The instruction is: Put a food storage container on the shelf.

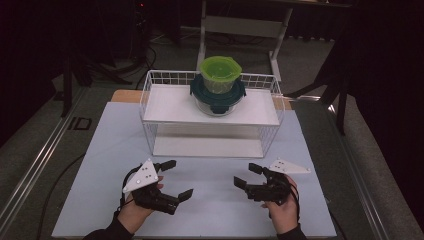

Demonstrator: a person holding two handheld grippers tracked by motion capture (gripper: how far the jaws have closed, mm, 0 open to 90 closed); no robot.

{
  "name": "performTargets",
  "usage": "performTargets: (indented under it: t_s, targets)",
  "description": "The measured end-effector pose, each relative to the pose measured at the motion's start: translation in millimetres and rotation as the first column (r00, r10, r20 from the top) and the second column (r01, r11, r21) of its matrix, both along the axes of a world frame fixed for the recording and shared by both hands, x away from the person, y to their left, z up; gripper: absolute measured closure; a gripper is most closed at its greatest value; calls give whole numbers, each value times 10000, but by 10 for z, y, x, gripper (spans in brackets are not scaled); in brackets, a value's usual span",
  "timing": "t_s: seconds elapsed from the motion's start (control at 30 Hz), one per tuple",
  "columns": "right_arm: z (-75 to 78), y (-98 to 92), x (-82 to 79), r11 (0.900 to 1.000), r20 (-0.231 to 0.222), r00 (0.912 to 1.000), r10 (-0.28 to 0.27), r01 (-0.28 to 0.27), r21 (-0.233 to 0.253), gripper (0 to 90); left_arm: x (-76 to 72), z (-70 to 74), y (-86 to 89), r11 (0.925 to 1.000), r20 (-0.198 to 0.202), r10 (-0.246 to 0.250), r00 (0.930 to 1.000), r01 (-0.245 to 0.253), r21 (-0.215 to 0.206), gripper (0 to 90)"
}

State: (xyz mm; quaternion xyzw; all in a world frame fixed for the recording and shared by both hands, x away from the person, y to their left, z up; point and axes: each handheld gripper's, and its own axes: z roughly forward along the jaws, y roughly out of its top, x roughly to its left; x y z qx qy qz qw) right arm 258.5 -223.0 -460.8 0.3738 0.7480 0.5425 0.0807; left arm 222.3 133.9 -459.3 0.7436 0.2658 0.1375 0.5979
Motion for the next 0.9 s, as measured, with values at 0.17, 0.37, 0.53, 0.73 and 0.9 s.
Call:
performTargets:
  t_s: [0.17, 0.37, 0.53, 0.73, 0.9]
  targets:
    - [-100, -63, -76, 9994, 107, 9998, -191, 194, -276, 164, -35, -122, 19, 9997, -87, 117, 9999, -119, -191, 2]
    - [-183, -161, -130, 9980, 97, 9991, -423, 427, -458, 164, -60, -204, 29, 10000, -113, 50, 9999, -51, -37, 2]
    - [-245, -218, -137, 9968, 47, 9983, -579, 580, -541, 164, -70, -283, 16, 9999, -247, -60, 9997, 62, 89, 2]
    - [-311, -303, -89, 9948, -144, 9955, -938, 932, -405, 164, -80, -315, 3, 9997, -195, -140, 9997, 144, 198, 3]
    - [-332, -302, -73, 9940, -127, 9953, -957, 949, -549, 164, -83, -331, -6, 9995, -151, -189, 9997, 193, 252, 3]
